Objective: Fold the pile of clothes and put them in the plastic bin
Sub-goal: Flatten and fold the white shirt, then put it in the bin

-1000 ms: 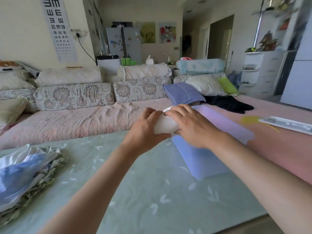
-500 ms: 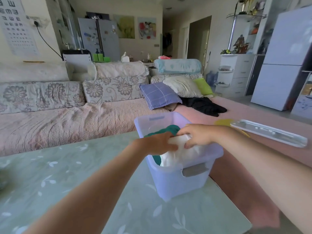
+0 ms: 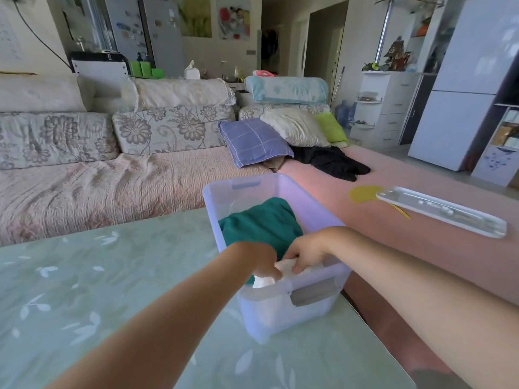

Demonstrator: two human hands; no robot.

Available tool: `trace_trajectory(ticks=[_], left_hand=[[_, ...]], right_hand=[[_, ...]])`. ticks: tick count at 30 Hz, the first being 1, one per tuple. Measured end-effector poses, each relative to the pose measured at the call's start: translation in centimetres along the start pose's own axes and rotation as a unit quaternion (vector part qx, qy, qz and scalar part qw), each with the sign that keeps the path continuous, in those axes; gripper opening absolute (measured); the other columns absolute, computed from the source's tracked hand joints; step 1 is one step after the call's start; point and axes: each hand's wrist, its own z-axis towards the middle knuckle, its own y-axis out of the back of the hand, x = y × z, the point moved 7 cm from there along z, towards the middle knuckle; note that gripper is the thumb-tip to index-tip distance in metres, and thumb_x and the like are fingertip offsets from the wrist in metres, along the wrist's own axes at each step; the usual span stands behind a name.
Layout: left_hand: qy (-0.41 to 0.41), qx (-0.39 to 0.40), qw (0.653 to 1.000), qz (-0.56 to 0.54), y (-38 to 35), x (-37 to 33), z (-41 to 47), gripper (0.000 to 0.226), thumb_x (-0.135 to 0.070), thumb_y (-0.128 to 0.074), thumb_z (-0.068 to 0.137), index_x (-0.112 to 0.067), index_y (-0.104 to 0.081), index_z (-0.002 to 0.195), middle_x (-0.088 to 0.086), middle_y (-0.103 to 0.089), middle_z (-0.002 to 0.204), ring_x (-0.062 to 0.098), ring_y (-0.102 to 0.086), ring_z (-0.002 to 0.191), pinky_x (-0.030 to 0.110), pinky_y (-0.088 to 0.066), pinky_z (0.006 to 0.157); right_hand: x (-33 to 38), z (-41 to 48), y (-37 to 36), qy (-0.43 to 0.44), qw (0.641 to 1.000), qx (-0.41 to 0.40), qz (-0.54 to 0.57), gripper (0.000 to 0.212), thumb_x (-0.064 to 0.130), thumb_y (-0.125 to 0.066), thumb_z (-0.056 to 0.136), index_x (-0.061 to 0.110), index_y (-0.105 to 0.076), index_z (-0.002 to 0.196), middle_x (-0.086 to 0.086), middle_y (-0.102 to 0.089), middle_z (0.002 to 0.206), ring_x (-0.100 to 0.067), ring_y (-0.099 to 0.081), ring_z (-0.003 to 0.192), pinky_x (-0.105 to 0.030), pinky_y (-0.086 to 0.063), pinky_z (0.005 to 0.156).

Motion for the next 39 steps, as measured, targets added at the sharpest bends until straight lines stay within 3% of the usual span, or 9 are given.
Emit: trace_trajectory(ticks=[4, 7, 13, 20, 23, 27, 30, 33, 39], left_hand=[[-0.012, -0.081, 0.997, 0.004, 1.7, 0.1, 0.0, 0.044, -0.043, -0.068, 0.085, -0.014, -0.066, 0.119, 0.002, -0.07, 0.096, 0.019, -0.064, 0.085, 0.03, -0.052, 0.076], [-0.015, -0.004, 1.0, -0.019, 0.4, 0.3, 0.3, 0.034, -0.035, -0.061, 0.088, -0.013, -0.069, 0.113, 0.002, -0.073, 0.088, 0.015, -0.066, 0.072, 0.025, -0.048, 0.067], [-0.041, 0.119, 0.991, -0.053, -1.2, -0.9, -0.7, 0.045, -0.026, -0.04, 0.095, -0.025, -0.044, 0.14, 0.0, -0.053, 0.135, 0.018, -0.059, 0.097, 0.026, -0.045, 0.085], [-0.078, -0.024, 0.996, -0.03, 0.4, -1.2, -0.3, 0.047, -0.032, -0.056, 0.093, -0.025, -0.052, 0.139, -0.007, -0.054, 0.136, 0.019, -0.051, 0.122, 0.036, -0.042, 0.103], [-0.075, 0.03, 0.997, -0.012, -0.3, -1.5, -0.5, 0.049, -0.036, -0.048, 0.093, -0.027, -0.047, 0.141, -0.006, -0.052, 0.14, 0.021, -0.049, 0.126, 0.037, -0.039, 0.105], [-0.061, 0.078, 0.995, -0.004, -1.1, -1.1, 0.0, 0.059, -0.048, -0.047, 0.086, -0.034, -0.041, 0.143, -0.009, -0.049, 0.143, 0.022, -0.049, 0.128, 0.042, -0.037, 0.107], [-0.067, -0.02, 0.997, -0.029, 0.9, -0.7, -0.6, 0.051, -0.038, -0.047, 0.095, -0.027, -0.044, 0.144, -0.007, -0.05, 0.143, 0.02, -0.044, 0.133, 0.036, -0.036, 0.108], [-0.061, -0.13, 0.984, -0.103, 3.7, 0.4, -2.7, 0.044, -0.033, -0.047, 0.098, -0.025, -0.048, 0.141, -0.008, -0.054, 0.138, 0.017, -0.047, 0.128, 0.029, -0.036, 0.102], [-0.014, -0.305, 0.935, -0.179, 6.1, 4.7, -7.8, 0.027, -0.034, -0.054, 0.093, -0.025, -0.058, 0.118, -0.001, -0.059, 0.118, 0.018, -0.054, 0.1, 0.029, -0.042, 0.083]], right_hand=[[0.1, -1.1, 2.2, 0.0, 0.991, -0.127, -0.042, 0.035, 0.046, -0.077, 0.079, 0.03, -0.073, 0.109, 0.008, -0.069, 0.101, -0.019, -0.064, 0.091, -0.037, -0.056, 0.073], [0.7, -2.5, 3.3, 0.005, 0.969, -0.227, -0.095, 0.033, 0.043, -0.08, 0.077, 0.026, -0.071, 0.104, 0.009, -0.067, 0.101, -0.016, -0.06, 0.09, -0.034, -0.051, 0.074], [-0.4, -1.7, 1.3, -0.026, 0.988, -0.143, -0.044, 0.023, 0.014, -0.07, 0.088, 0.014, -0.077, 0.11, -0.003, -0.073, 0.111, -0.026, -0.067, 0.097, -0.039, -0.056, 0.088], [0.5, -2.8, 2.3, -0.001, 0.977, -0.206, -0.05, 0.028, 0.002, -0.061, 0.083, 0.015, -0.077, 0.101, -0.001, -0.069, 0.092, -0.025, -0.064, 0.083, -0.032, -0.052, 0.067], [-0.3, -2.3, 1.1, -0.037, 0.988, -0.152, -0.018, 0.015, 0.017, -0.057, 0.082, 0.015, -0.071, 0.078, -0.005, -0.062, 0.076, -0.027, -0.057, 0.071, -0.032, -0.046, 0.063], [-1.1, -2.3, -0.4, -0.07, 0.995, -0.067, 0.017, 0.05, 0.05, -0.053, 0.065, 0.023, -0.076, 0.102, 0.004, -0.073, 0.097, -0.02, -0.067, 0.082, -0.032, -0.053, 0.078], [-0.5, -3.0, 0.4, -0.056, 0.991, -0.108, 0.048, 0.022, 0.031, -0.053, 0.078, 0.015, -0.068, 0.079, -0.004, -0.059, 0.074, -0.026, -0.052, 0.067, -0.031, -0.043, 0.065], [0.2, -4.2, 2.2, -0.026, 0.974, -0.193, 0.115, 0.028, 0.027, -0.051, 0.086, 0.009, -0.069, 0.098, -0.013, -0.07, 0.103, -0.035, -0.066, 0.097, -0.042, -0.055, 0.084], [5.8, -8.4, 6.3, 0.036, 0.931, -0.332, 0.146, 0.025, 0.028, -0.052, 0.093, 0.015, -0.06, 0.074, -0.002, -0.058, 0.076, -0.022, -0.051, 0.073, -0.035, -0.04, 0.065]])
